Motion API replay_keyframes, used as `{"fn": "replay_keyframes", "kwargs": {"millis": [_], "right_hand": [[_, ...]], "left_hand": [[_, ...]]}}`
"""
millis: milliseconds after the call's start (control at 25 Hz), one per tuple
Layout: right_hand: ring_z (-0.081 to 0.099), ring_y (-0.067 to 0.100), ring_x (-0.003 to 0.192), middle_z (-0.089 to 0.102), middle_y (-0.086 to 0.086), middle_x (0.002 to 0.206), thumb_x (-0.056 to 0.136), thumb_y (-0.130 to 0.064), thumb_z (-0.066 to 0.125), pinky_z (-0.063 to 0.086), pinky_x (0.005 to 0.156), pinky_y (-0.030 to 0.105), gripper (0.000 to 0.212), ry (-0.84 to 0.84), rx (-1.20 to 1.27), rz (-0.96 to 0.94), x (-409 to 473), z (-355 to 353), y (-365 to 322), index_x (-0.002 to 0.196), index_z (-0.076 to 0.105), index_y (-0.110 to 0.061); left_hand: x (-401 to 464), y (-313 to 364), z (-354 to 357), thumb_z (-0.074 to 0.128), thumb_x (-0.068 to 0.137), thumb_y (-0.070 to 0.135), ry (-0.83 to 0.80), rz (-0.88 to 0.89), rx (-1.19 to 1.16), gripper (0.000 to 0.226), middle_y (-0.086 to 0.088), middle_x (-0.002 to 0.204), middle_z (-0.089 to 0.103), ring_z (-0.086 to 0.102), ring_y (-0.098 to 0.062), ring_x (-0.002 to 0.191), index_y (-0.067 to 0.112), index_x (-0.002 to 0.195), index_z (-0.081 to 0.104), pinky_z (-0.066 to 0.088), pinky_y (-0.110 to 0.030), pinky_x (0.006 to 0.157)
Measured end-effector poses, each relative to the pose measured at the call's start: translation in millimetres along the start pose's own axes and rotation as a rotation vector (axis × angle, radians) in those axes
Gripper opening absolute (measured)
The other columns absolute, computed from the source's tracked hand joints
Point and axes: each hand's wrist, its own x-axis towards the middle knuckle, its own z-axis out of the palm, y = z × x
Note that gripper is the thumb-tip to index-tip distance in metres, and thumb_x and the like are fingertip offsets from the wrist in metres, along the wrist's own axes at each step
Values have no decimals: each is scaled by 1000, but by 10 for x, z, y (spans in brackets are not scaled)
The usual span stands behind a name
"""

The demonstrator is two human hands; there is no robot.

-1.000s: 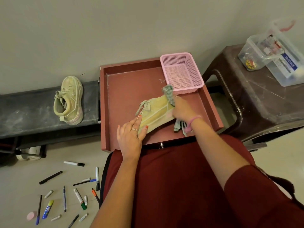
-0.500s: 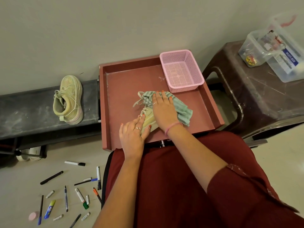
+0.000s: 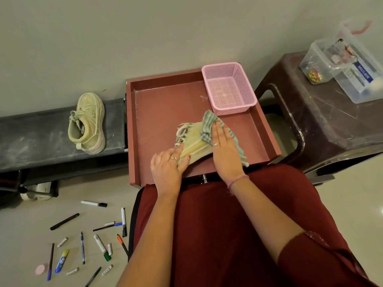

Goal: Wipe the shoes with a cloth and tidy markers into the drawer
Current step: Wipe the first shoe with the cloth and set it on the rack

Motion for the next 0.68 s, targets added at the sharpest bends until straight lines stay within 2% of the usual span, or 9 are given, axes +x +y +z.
{"fn": "replay_keyframes", "kwargs": {"millis": [120,200,280,320,400,480,560,600,680], "right_hand": [[9,30,147,7,13,160,93,7,32,11,121,37,65,-14,134,60,236,-23,-16,152,5,-4],[28,32,140,25,16,153,89,9,37,27,115,36,65,-92,319,203,444,-66,14,150,17,-3],[54,34,111,50,17,124,85,10,38,50,85,37,51,-278,529,346,648,-175,206,133,41,-5],[58,31,94,54,16,109,82,12,36,50,68,35,43,-392,636,380,700,-241,300,119,48,-6],[57,26,78,57,15,93,79,13,31,46,56,31,36,-535,791,412,731,-317,462,99,55,-4],[59,22,68,61,14,85,80,14,28,48,50,26,38,-575,852,413,734,-353,548,92,60,-2],[58,24,74,61,20,95,80,14,27,46,54,29,42,-568,849,419,737,-358,514,107,57,2],[57,27,84,58,23,108,81,13,29,47,62,34,45,-542,811,416,727,-327,451,118,51,0],[48,37,116,41,26,137,85,7,38,47,91,43,56,-432,504,351,590,-197,233,140,31,-1]], "left_hand": [[66,4,-22,58,92,42,-5,-21,-26,42,1,118,66,57,-22,109,24,129,61,33,-43,105],[56,-4,-27,57,92,43,-10,-15,-23,42,2,118,66,56,-21,110,25,130,60,32,-41,105],[36,-13,-15,57,93,43,-13,-13,-27,41,2,118,65,55,-21,112,26,130,60,31,-41,106],[33,-21,-8,57,93,43,-18,-20,-31,41,2,118,65,54,-20,112,26,131,59,30,-41,106],[39,-33,-1,56,93,44,-31,-22,-29,42,3,118,64,53,-19,112,27,131,59,29,-39,106],[43,-29,-3,56,93,43,-28,-11,-22,41,3,117,65,54,-19,111,27,131,59,29,-39,105],[52,-30,-4,58,92,42,-15,-13,-23,40,4,114,65,54,-19,109,28,130,60,30,-38,103],[52,-35,-4,57,92,42,-11,-22,-29,40,4,112,65,54,-19,108,28,130,60,30,-38,102],[52,-31,-2,57,92,42,-5,-40,-36,40,4,111,65,54,-19,107,28,129,60,29,-37,101]]}}
